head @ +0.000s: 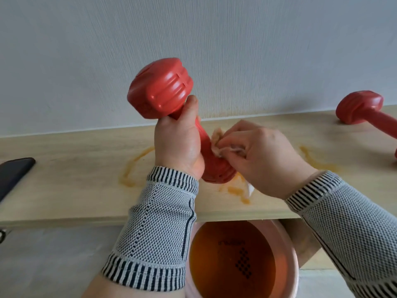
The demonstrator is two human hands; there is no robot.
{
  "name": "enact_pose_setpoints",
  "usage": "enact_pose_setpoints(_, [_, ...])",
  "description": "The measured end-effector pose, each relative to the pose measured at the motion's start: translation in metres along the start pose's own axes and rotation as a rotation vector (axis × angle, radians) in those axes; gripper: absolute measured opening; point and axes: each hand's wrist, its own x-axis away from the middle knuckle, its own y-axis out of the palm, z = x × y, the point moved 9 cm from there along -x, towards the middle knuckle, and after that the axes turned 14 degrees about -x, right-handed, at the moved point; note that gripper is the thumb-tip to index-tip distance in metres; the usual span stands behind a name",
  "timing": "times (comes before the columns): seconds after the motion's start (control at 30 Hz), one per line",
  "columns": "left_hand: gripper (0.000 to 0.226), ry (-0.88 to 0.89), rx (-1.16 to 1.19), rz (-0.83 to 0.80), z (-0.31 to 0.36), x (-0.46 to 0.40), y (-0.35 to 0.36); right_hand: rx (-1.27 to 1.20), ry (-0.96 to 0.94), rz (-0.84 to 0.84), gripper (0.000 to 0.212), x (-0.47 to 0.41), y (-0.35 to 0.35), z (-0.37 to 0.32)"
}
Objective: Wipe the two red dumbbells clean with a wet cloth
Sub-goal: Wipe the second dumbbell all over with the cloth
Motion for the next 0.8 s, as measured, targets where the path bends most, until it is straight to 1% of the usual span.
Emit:
enact_pose_setpoints(0.1, [0.018, -0.041, -0.022, 0.004, -0.002, 0.002, -0.001, -0.034, -0.046, -0.227, 0.022, 0.01, 0.028, -0.02])
enact_pose_setpoints(0.13, [0.018, -0.061, -0.003, -0.002, -0.003, 0.003, -0.001, -0.041, -0.051, -0.255, 0.022, 0.011, 0.031, -0.022])
enact_pose_setpoints(0.17, [0.016, -0.064, 0.021, -0.014, -0.002, 0.003, -0.001, -0.044, -0.042, -0.23, 0.021, 0.009, 0.027, -0.02])
enact_pose_setpoints(0.23, [0.013, -0.022, 0.043, -0.032, 0.003, 0.002, 0.0, -0.038, 0.016, -0.093, 0.014, 0.003, 0.009, -0.004])
enact_pose_setpoints(0.3, [0.015, 0.036, 0.025, -0.039, 0.008, 0.001, 0.001, -0.018, 0.059, 0.038, 0.014, -0.001, -0.008, 0.008])
enact_pose_setpoints(0.33, [0.016, 0.05, 0.012, -0.039, 0.008, 0.001, 0.002, -0.006, 0.065, 0.069, 0.014, -0.001, -0.01, 0.011])
enact_pose_setpoints(0.37, [0.016, 0.053, -0.001, -0.039, 0.008, 0.001, 0.002, -0.002, 0.067, 0.059, 0.015, 0.0, -0.008, 0.01])
enact_pose_setpoints(0.47, [0.017, 0.019, -0.02, -0.032, 0.003, 0.003, 0.002, 0.005, -0.006, -0.148, 0.018, 0.009, 0.023, -0.014])
enact_pose_setpoints(0.5, [0.018, -0.006, -0.007, -0.036, 0.001, 0.002, 0.002, 0.012, -0.038, -0.192, 0.02, 0.012, 0.03, -0.021])
enact_pose_setpoints(0.57, [0.017, -0.034, 0.036, -0.061, -0.001, 0.002, 0.003, -0.011, -0.004, -0.169, 0.019, 0.008, 0.025, -0.018])
enact_pose_setpoints(0.67, [0.016, 0.037, 0.035, -0.093, 0.005, 0.001, 0.006, -0.035, 0.079, -0.079, 0.016, 0.001, 0.009, -0.001])
enact_pose_setpoints(0.8, [0.031, 0.064, 0.031, -0.08, 0.006, -0.002, 0.005, 0.024, 0.133, -0.015, 0.016, -0.004, -0.001, 0.013])
